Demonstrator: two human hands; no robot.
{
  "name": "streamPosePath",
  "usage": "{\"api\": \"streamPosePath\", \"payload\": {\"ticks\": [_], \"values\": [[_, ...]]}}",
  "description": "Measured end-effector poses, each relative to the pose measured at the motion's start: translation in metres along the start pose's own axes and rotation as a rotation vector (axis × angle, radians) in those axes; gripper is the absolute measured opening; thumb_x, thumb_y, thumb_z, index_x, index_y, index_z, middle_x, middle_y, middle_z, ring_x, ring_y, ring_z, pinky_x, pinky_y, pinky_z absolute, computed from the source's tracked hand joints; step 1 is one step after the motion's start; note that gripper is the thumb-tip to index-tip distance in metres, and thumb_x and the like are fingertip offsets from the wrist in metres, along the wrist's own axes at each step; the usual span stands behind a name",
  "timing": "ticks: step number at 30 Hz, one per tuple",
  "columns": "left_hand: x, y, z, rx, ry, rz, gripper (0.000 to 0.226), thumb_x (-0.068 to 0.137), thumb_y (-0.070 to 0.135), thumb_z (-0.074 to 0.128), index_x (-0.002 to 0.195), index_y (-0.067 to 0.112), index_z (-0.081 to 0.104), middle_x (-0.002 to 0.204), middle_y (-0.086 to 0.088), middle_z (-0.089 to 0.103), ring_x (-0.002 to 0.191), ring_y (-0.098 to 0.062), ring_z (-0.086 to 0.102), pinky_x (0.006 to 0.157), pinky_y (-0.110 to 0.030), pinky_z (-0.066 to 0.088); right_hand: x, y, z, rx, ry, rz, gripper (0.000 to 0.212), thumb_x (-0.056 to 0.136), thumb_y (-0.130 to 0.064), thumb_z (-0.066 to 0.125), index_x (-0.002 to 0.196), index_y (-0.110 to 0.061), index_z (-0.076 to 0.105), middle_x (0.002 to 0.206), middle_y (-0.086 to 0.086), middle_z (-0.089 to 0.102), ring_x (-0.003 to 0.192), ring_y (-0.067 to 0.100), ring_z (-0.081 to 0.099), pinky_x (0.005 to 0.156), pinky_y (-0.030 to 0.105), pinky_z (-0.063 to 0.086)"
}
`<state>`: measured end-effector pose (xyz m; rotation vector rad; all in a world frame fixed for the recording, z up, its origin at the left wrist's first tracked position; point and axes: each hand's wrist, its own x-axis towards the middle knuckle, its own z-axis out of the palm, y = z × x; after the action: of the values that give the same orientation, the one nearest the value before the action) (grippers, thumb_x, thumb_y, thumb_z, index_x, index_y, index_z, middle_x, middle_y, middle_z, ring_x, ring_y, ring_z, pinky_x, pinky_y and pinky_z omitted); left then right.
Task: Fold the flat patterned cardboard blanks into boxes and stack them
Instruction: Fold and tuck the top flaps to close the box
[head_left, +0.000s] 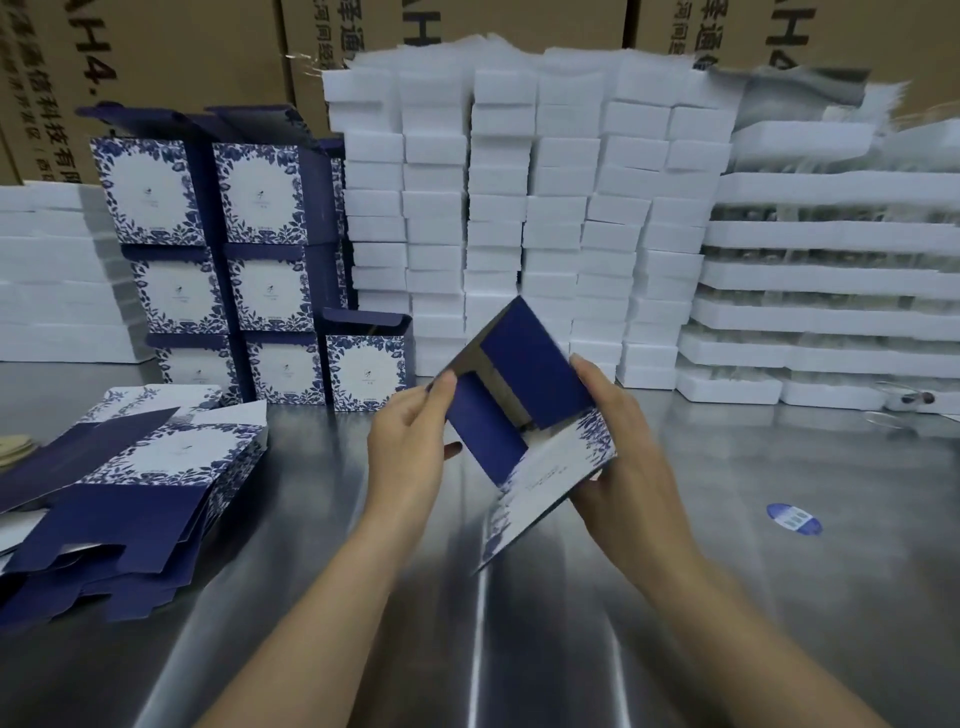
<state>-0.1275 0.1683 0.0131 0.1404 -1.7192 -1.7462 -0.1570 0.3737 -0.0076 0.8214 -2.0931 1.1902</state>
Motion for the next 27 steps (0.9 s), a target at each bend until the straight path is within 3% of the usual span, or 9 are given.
{"api": "streamPosePath", "payload": {"ticks": [3, 5, 8, 12, 14, 16, 18, 22, 27], "values": [[-0.002, 0.011, 0.004, -0.149, -0.05, -0.028, 0.058, 0.111, 0.047, 0.044, 0.06, 0.03, 0.066, 0.074, 0.016, 0.069, 0.069, -0.001, 0.068, 0.062, -0.026, 0.055, 0.003, -0.005, 0.001, -0.053, 0.079, 0.041, 0.089, 0.091, -0.033, 0.081, 0.157, -0.058, 0.027, 0.138, -0.021, 0.052, 0.114, 0.009, 0.059, 0.098, 0.049, 0.053], [-0.003, 0.013, 0.005, -0.188, -0.054, -0.002, 0.055, 0.111, 0.056, 0.035, 0.078, 0.04, 0.076, 0.095, 0.016, 0.078, 0.085, -0.003, 0.074, 0.067, -0.026, 0.058, 0.006, -0.006, -0.002, -0.039, 0.124, 0.077, 0.084, 0.092, -0.047, 0.077, 0.155, -0.064, 0.025, 0.127, -0.027, 0.054, 0.107, 0.004, 0.059, 0.093, 0.05, 0.054], [-0.009, 0.014, 0.006, -0.165, -0.135, 0.072, 0.049, 0.102, 0.069, 0.026, 0.107, 0.058, 0.073, 0.121, 0.017, 0.076, 0.111, -0.004, 0.071, 0.077, -0.024, 0.058, 0.007, -0.003, -0.005, -0.061, 0.126, 0.113, 0.076, 0.094, -0.06, 0.069, 0.154, -0.067, 0.024, 0.116, -0.025, 0.054, 0.099, 0.003, 0.059, 0.087, 0.044, 0.055], [-0.019, 0.013, 0.011, -0.053, -0.226, 0.145, 0.045, 0.096, 0.08, 0.031, 0.115, 0.065, 0.069, 0.127, 0.029, 0.07, 0.117, 0.008, 0.064, 0.089, -0.02, 0.054, 0.009, 0.002, -0.004, 0.063, 0.095, 0.171, 0.05, 0.097, -0.054, 0.068, 0.143, -0.057, 0.046, 0.11, -0.019, 0.058, 0.096, 0.005, 0.061, 0.079, 0.032, 0.054], [-0.021, 0.007, 0.011, 0.004, -0.207, 0.169, 0.043, 0.09, 0.085, 0.04, 0.11, 0.063, 0.071, 0.123, 0.029, 0.07, 0.117, 0.008, 0.062, 0.099, -0.029, 0.055, 0.009, 0.004, -0.004, 0.151, 0.088, 0.232, 0.027, 0.102, -0.053, 0.062, 0.129, -0.05, 0.059, 0.107, -0.016, 0.06, 0.094, 0.006, 0.063, 0.081, 0.033, 0.054], [-0.02, -0.002, 0.01, 0.082, -0.154, 0.168, 0.045, 0.088, 0.083, 0.046, 0.104, 0.051, 0.073, 0.115, 0.025, 0.067, 0.114, 0.002, 0.062, 0.105, -0.044, 0.052, 0.007, 0.006, -0.002, 0.212, 0.08, 0.282, 0.018, 0.106, -0.055, 0.053, 0.114, -0.045, 0.066, 0.106, -0.013, 0.062, 0.093, 0.004, 0.062, 0.082, 0.031, 0.05], [-0.018, -0.008, 0.011, 0.158, -0.12, 0.173, 0.038, 0.087, 0.079, 0.05, 0.099, 0.05, 0.071, 0.111, 0.027, 0.062, 0.107, 0.005, 0.061, 0.102, -0.038, 0.052, 0.005, 0.005, -0.001, 0.238, 0.079, 0.303, 0.021, 0.107, -0.055, 0.051, 0.107, -0.042, 0.067, 0.106, -0.01, 0.062, 0.094, 0.003, 0.062, 0.081, 0.026, 0.047], [-0.017, -0.011, 0.011, 0.202, -0.091, 0.215, 0.034, 0.09, 0.075, 0.051, 0.094, 0.047, 0.07, 0.108, 0.021, 0.062, 0.101, 0.004, 0.061, 0.084, -0.008, 0.041, 0.005, 0.001, 0.0, 0.211, 0.11, 0.277, 0.023, 0.106, -0.056, 0.053, 0.096, -0.039, 0.064, 0.104, -0.017, 0.059, 0.098, 0.002, 0.062, 0.077, 0.016, 0.045], [-0.022, -0.013, 0.017, 0.163, -0.061, 0.237, 0.044, 0.093, 0.067, 0.052, 0.096, 0.029, 0.073, 0.109, 0.006, 0.065, 0.103, -0.005, 0.062, 0.089, -0.017, 0.045, 0.006, -0.004, 0.0, 0.258, 0.203, 0.242, 0.018, 0.1, -0.044, 0.062, 0.088, -0.031, 0.062, 0.113, -0.023, 0.06, 0.108, 0.011, 0.063, 0.092, 0.038, 0.053]]}}
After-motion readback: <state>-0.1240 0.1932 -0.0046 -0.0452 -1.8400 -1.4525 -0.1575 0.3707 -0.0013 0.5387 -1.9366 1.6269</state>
